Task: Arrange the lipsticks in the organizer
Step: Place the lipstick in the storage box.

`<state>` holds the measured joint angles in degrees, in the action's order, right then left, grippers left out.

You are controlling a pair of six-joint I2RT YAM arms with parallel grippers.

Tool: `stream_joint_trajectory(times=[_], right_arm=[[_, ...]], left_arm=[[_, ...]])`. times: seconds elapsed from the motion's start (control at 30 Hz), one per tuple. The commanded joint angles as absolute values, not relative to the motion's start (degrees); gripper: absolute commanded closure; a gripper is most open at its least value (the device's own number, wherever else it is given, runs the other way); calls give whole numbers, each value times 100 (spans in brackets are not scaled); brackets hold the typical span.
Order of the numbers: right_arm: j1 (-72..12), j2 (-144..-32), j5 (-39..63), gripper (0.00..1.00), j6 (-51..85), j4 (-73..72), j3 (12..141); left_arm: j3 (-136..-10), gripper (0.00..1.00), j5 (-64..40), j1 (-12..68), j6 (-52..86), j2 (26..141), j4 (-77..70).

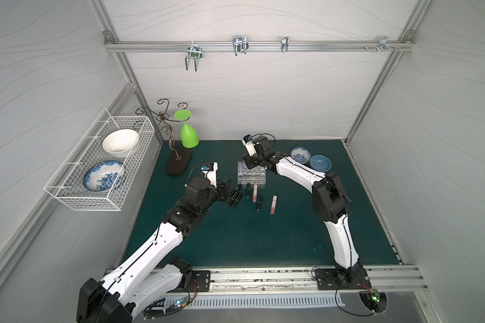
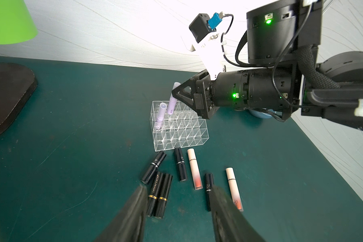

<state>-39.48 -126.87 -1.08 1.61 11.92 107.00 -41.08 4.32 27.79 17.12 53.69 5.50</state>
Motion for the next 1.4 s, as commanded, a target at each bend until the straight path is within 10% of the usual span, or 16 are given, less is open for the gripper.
stream_joint_trajectory(times=[0.0, 1.37], right_arm=[[-3996, -12438, -123, 84, 119, 1345, 10571], [-4001, -12956, -51, 81, 88, 1522, 11057]], left_arm=[[-4131, 46, 396, 2743, 1696, 5270, 216], [-4131, 47, 292, 2748, 1705, 5386, 185]])
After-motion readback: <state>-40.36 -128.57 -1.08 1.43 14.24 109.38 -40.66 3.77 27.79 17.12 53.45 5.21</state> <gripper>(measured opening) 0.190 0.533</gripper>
